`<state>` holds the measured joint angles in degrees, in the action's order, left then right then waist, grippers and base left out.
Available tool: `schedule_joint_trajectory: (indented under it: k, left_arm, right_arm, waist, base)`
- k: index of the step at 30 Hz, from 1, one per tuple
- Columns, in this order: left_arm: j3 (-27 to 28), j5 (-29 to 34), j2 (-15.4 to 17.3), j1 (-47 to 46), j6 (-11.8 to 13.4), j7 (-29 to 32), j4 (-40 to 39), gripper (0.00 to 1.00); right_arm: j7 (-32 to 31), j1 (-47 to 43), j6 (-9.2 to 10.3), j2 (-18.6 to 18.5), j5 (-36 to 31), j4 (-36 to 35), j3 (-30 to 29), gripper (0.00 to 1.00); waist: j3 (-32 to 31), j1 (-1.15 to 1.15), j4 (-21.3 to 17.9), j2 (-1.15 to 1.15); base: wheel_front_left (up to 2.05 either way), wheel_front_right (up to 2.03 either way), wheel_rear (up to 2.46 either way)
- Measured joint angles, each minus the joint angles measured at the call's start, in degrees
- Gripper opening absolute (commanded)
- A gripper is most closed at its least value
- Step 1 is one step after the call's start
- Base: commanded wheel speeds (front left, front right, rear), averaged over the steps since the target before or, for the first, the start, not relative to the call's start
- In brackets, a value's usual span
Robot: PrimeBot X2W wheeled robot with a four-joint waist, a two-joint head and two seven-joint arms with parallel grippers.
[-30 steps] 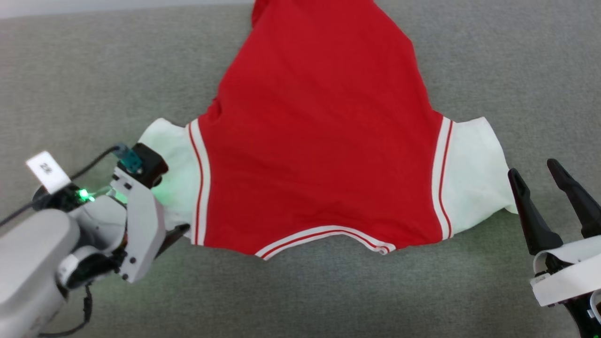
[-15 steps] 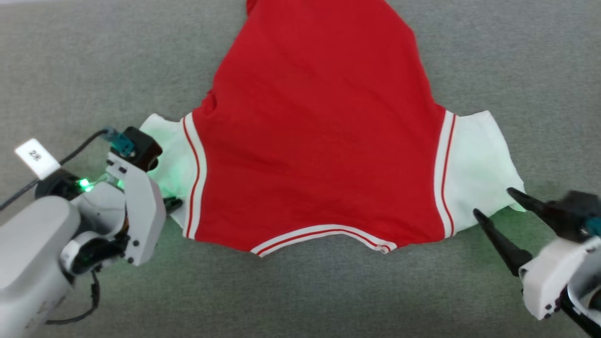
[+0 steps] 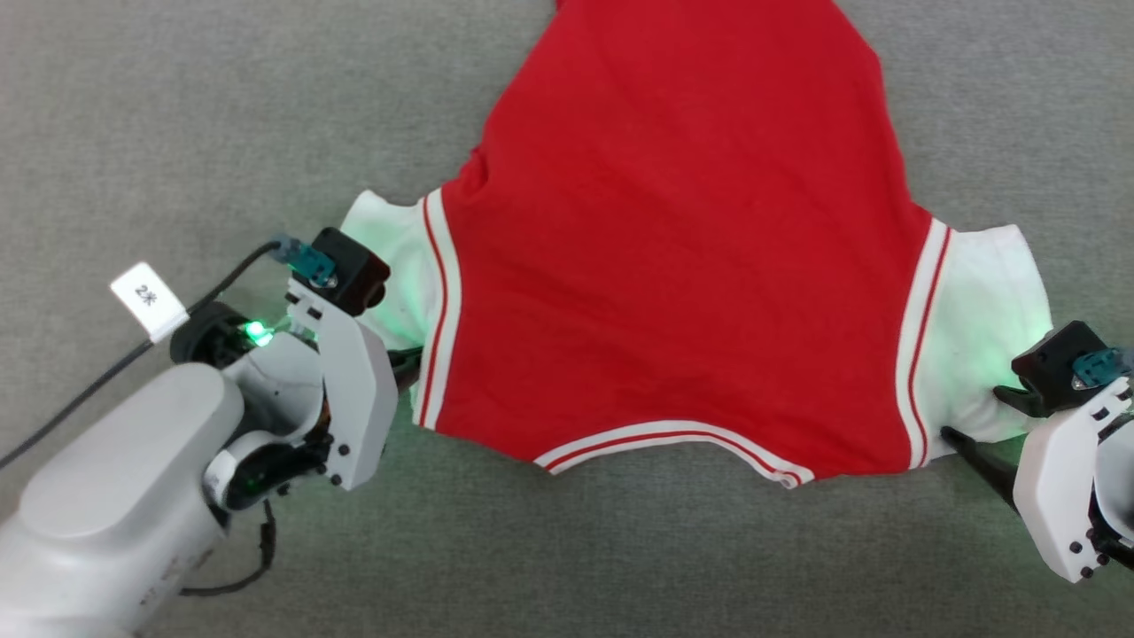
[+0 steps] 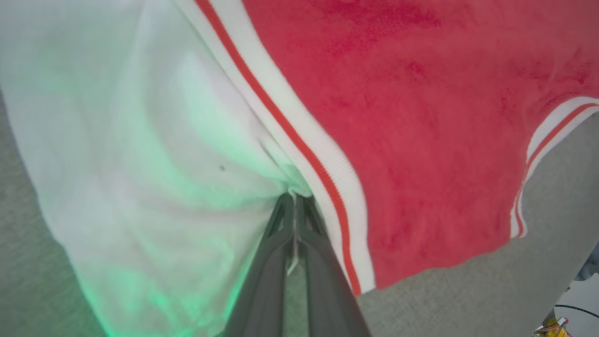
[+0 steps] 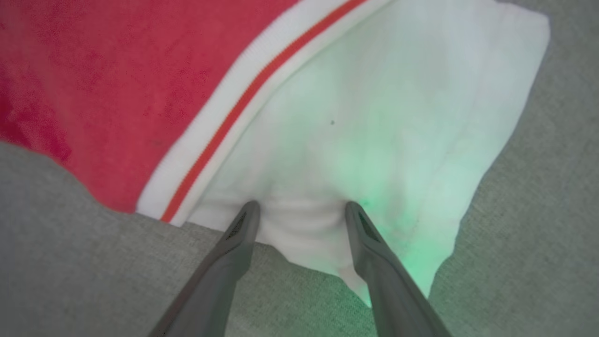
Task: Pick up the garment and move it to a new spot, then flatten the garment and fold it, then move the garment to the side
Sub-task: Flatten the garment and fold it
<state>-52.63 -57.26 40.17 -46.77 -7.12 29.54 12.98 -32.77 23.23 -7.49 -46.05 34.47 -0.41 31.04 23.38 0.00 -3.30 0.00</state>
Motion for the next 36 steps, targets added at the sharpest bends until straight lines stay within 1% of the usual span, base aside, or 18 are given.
schedule_joint_trajectory:
  k: [1, 5, 8, 10, 13, 16, 20, 21, 22, 24, 26, 27, 28, 31, 32, 33, 34, 36]
  left_arm:
    - [0.1, -0.4, -0.4, 0.1, 0.0, -0.6, 0.3, 0.00]
    - [1.4, -3.6, -1.5, 1.0, 0.0, -2.5, 0.9, 0.00]
    - [3.3, -6.7, -2.1, 2.0, -0.2, -4.5, 0.7, 0.00]
    - [5.5, -9.2, -2.4, 2.2, -0.2, -6.4, 0.5, 0.00]
    - [9.4, -14.1, -3.1, 1.5, -0.2, -7.8, 0.1, 0.00]
    - [13.5, -17.3, -4.1, -1.9, 0.4, -9.0, 0.9, 0.00]
    - [17.9, -20.3, -7.7, -10.5, 2.1, -9.5, 6.1, 0.00]
    - [17.9, -20.3, -7.7, -10.5, 2.1, -9.5, 6.1, 0.00]
    - [19.5, -20.5, -9.8, -16.1, 3.2, -10.2, 10.1, 0.00]
    - [20.5, -19.6, -11.6, -22.5, 4.1, -11.4, 14.5, 0.00]
    - [21.7, -17.4, -13.5, -29.4, 5.2, -14.8, 19.1, 0.00]
    - [21.7, -17.4, -13.5, -29.4, 5.2, -14.8, 19.1, 0.00]
    - [22.5, -16.5, -14.3, -32.9, 5.8, -16.7, 21.7, 0.00]
    - [25.1, -14.5, -16.6, -43.9, 7.2, -22.5, 27.7, 0.00]
    - [26.9, -14.0, -18.6, -50.8, 7.6, -27.1, 30.5, 0.00]
    - [26.9, -14.0, -18.6, -50.8, 7.6, -27.1, 30.5, 0.00]
    - [27.0, -13.2, -19.4, -53.6, 7.3, -28.9, 31.6, 0.00]
    - [26.8, -12.0, -21.2, -57.3, 6.0, -31.0, 34.0, 0.00]
  right_arm:
    - [0.2, 0.1, 0.00, -0.1, 0.3, 0.2, 0.1, 0.00]
    - [2.7, 0.7, 0.00, 0.1, 1.4, 0.6, 0.7, 0.00]
    - [4.4, 0.8, -0.03, 0.6, 2.6, 1.0, -0.9, 0.00]
    - [5.0, 1.3, -0.03, 1.6, 4.1, 1.4, -3.3, 0.00]
    - [5.9, 3.7, -0.03, 4.2, 4.6, 2.5, -9.1, 0.00]
    - [5.5, 8.1, -0.03, 8.5, 4.6, 3.5, -14.0, 0.00]
    - [4.9, 19.8, -0.03, 14.7, 3.8, 7.1, -19.0, 0.00]
    - [4.9, 19.8, -0.03, 14.7, 3.8, 7.1, -19.0, 0.00]
    - [4.5, 26.4, -0.03, 18.2, 3.6, 10.1, -20.6, 0.00]
    - [4.6, 33.5, -0.02, 21.6, 2.9, 13.6, -22.0, 0.00]
    - [5.6, 40.8, -0.02, 24.6, 2.4, 17.4, -24.2, 0.00]
    - [5.6, 40.8, -0.02, 24.6, 2.4, 17.4, -24.2, 0.00]
    - [6.0, 44.3, -0.02, 26.0, 2.0, 19.4, -25.2, 0.00]
    - [10.6, 56.0, -0.02, 30.8, -0.9, 26.8, -29.6, 0.00]
    - [15.6, 64.0, -0.02, 32.9, -3.9, 31.7, -33.4, 0.00]
    - [15.6, 64.0, -0.02, 32.9, -3.9, 31.7, -33.4, 0.00]
    - [18.0, 67.4, -0.02, 33.6, -5.4, 33.7, -34.7, 0.00]
    - [21.6, 71.9, -0.02, 34.3, -7.9, 37.9, -36.2, 0.00]
  waist:
    - [0.0, 0.00, 0.3, 0.00]
    - [-0.6, 0.00, 0.9, 0.00]
    - [-1.1, 0.00, 0.9, 0.00]
    - [-1.4, 0.00, 0.9, 0.00]
    - [-1.2, 0.00, 0.8, 0.00]
    - [-0.7, 0.00, 0.6, 0.00]
    - [0.8, 0.00, 0.3, 0.00]
    - [0.8, 0.00, 0.3, 0.00]
    - [1.7, 0.00, 0.2, 0.00]
    - [2.7, 0.00, 0.0, 0.00]
    - [3.7, 0.00, -0.3, 0.00]
    - [3.7, 0.00, -0.3, 0.00]
    - [4.2, 0.00, -0.4, 0.00]
    - [5.8, 0.00, -1.0, 0.00]
    - [6.7, 0.00, -1.5, 0.00]
    - [6.7, 0.00, -1.5, 0.00]
    - [7.0, 0.00, -1.8, 0.00]
    - [7.3, 0.00, -2.2, 0.00]
  base:
    - [0.00, 0.00, 0.00]
    - [0.00, 0.00, 0.00]
    - [0.00, 0.00, 0.00]
    - [0.00, 0.00, 0.00]
    - [0.00, 0.00, 0.00]
    - [0.00, 0.00, 0.00]
    - [0.00, 0.00, 0.00]
    - [0.00, 0.00, 0.00]
    - [0.00, 0.00, 0.00]
    - [0.00, 0.00, 0.00]
    - [0.00, 0.00, 0.00]
    - [0.00, 0.00, 0.00]
    - [0.00, 0.00, 0.00]
    - [0.00, 0.00, 0.00]
    - [0.00, 0.00, 0.00]
    - [0.00, 0.00, 0.00]
    - [0.00, 0.00, 0.00]
    - [0.00, 0.00, 0.00]
